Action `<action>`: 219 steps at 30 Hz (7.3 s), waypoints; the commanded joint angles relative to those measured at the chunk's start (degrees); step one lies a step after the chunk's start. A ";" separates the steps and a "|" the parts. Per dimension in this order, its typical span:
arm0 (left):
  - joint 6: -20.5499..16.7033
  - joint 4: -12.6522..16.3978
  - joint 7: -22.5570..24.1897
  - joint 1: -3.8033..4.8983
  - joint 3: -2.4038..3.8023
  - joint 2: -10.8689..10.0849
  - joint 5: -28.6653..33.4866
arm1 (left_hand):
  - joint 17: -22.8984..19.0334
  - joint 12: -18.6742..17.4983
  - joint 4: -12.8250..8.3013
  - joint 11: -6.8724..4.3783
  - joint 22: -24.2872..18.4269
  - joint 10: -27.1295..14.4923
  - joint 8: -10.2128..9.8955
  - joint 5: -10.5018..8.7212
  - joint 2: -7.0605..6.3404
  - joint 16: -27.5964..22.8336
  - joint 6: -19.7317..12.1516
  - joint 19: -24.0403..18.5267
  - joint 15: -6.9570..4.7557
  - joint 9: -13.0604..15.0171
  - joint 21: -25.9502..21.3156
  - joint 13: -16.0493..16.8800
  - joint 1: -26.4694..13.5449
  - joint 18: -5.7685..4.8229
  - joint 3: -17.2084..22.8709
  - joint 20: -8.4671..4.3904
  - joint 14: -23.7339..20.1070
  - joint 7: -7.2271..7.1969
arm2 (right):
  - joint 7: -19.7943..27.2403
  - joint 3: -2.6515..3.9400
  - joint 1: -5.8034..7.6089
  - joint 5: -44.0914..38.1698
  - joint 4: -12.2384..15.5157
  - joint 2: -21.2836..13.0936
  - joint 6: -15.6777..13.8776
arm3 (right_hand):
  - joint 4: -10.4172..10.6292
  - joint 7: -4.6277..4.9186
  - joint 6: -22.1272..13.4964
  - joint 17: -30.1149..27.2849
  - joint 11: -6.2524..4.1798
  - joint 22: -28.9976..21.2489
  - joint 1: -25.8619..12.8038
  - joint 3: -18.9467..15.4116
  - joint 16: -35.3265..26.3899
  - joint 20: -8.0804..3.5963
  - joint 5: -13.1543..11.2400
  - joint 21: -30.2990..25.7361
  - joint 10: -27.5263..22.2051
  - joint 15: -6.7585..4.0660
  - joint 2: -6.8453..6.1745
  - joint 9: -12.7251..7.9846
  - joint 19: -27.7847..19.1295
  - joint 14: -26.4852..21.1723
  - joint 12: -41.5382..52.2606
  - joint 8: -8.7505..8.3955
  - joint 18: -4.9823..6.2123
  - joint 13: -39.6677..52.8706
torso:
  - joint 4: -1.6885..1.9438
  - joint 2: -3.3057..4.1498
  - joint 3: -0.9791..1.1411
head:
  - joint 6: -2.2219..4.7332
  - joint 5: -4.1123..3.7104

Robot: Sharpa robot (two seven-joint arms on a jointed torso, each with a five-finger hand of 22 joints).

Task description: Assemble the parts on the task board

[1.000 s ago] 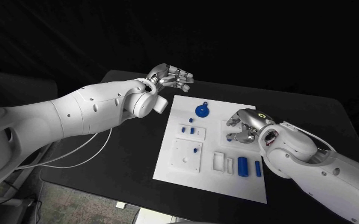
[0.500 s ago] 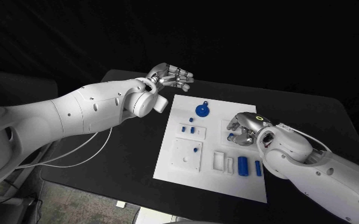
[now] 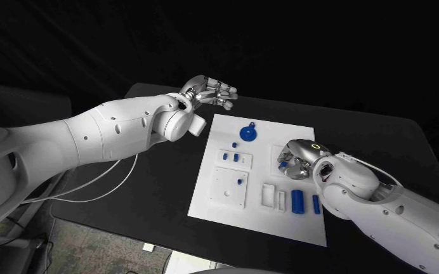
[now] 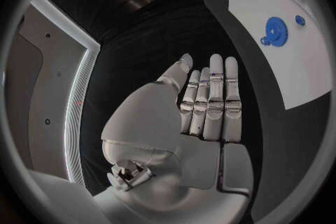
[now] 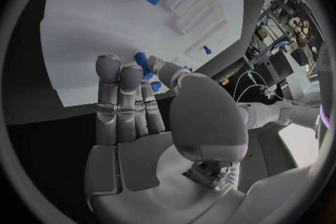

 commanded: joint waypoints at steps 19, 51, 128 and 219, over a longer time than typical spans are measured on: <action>0.96 -0.05 0.33 0.05 0.05 0.05 0.38 | -0.05 0.00 0.16 0.06 -0.05 -0.16 -0.05 0.30 -0.26 -0.28 -0.17 0.02 0.31 -0.02 -0.20 0.01 -0.09 1.12 0.19 0.05 -0.07 0.03 | -0.24 -0.15 -0.16 -1.81 0.34 0.13 -7.58 | -5.98 -1.36 7.79 1.01 -2.38 2.41 0.43 3.41 -0.41 -2.34 -0.10 2.77 8.70 -2.08 4.30 1.08 2.45 0.17 0.26 -0.14 -2.46 0.36 | -0.04 -0.05 0.03 | -0.12 0.03; 1.26 -1.07 0.41 0.04 -0.01 0.84 0.56 | -0.14 -0.01 0.05 0.10 1.78 -0.29 -0.07 2.39 -0.58 -0.36 -0.15 -0.48 0.29 -0.03 0.06 0.01 -0.43 1.19 1.65 -0.01 -0.09 0.08 | 5.45 -3.52 -0.06 4.47 8.06 2.55 -8.40 | -6.69 -1.47 8.24 1.36 -2.48 3.08 0.25 2.92 -1.14 -2.44 0.12 1.66 9.05 -2.21 4.84 1.13 2.48 0.31 0.25 -0.13 -2.11 0.34 | 0.00 -0.07 -0.06 | -0.35 1.55; 1.93 -1.27 0.29 -0.04 -0.02 1.51 0.68 | -0.06 0.00 0.38 0.12 1.80 -0.38 -0.06 2.34 -0.64 -0.27 -0.31 -0.34 0.31 -0.03 -0.23 0.01 -0.56 1.23 1.80 0.04 -0.12 0.11 | 4.19 -11.55 -0.67 -5.80 2.99 10.18 -9.02 | -7.34 -1.59 8.63 1.99 -2.56 4.60 -0.13 3.73 -1.13 -2.45 0.28 2.06 9.44 -2.24 4.62 1.08 2.63 0.40 0.25 -0.14 -2.16 0.35 | -0.06 -0.03 0.03 | -2.56 2.36; 1.49 -0.88 -1.29 -0.29 -0.20 -0.47 -0.13 | -0.05 0.04 1.00 -0.01 0.29 0.19 -0.03 2.31 -1.05 -0.29 -0.52 -0.91 0.45 -0.01 -0.49 0.02 -1.07 0.88 1.27 0.30 -0.48 0.04 | 2.14 -4.30 2.65 33.28 11.54 -4.34 -11.58 | 4.18 -1.91 3.13 -2.33 -5.02 -3.81 -2.04 -15.95 -2.55 -3.25 5.31 -4.47 13.02 -3.54 1.55 0.78 2.55 0.70 15.81 0.11 -3.14 8.53 | -1.34 -0.75 0.55 | 0.60 -3.59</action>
